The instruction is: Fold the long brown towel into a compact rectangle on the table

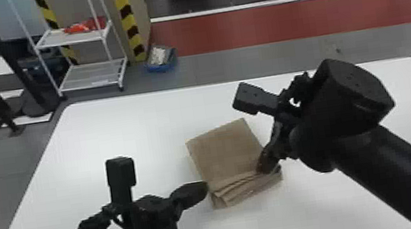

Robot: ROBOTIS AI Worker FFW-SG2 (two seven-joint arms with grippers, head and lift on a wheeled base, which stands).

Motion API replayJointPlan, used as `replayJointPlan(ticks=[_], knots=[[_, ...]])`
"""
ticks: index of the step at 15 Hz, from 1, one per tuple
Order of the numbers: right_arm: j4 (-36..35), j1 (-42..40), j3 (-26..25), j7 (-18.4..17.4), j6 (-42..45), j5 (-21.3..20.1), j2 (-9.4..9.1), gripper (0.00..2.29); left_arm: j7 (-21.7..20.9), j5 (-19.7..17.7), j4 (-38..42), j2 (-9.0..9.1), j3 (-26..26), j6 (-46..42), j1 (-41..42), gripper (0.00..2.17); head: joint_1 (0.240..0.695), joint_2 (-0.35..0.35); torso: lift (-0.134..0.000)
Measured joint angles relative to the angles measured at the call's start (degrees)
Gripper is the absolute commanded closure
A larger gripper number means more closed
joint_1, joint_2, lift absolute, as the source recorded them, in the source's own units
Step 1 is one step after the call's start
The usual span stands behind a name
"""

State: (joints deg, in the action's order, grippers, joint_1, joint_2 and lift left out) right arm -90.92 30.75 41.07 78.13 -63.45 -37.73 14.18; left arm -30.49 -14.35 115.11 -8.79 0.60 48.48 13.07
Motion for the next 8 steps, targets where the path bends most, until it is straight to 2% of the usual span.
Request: replayJointPlan(ticks=[2,4,8], knots=[[-2.01,-0.76,-4.43,0.00,-0.48,3.50,-0.48,2.25,-0.01,-0.01,0.09,0.02,-0.09,0.00,0.00,2.14,0.695,0.061,-0.123],[-2.62,-1.24,-8.97,-0.60,-1.09,6.67,-1.92,2.25,-0.01,0.01,0.37,0.05,-0.02,0.00,-0.01,2.15,0.695,0.071,-0.123],[3.04,-0.98,-13.30,-13.06,0.80,7.76,-7.12,2.25,-0.01,-0.35,3.01,0.07,-0.37,1.13,0.95,2.15,0.695,0.068,-0.123]])
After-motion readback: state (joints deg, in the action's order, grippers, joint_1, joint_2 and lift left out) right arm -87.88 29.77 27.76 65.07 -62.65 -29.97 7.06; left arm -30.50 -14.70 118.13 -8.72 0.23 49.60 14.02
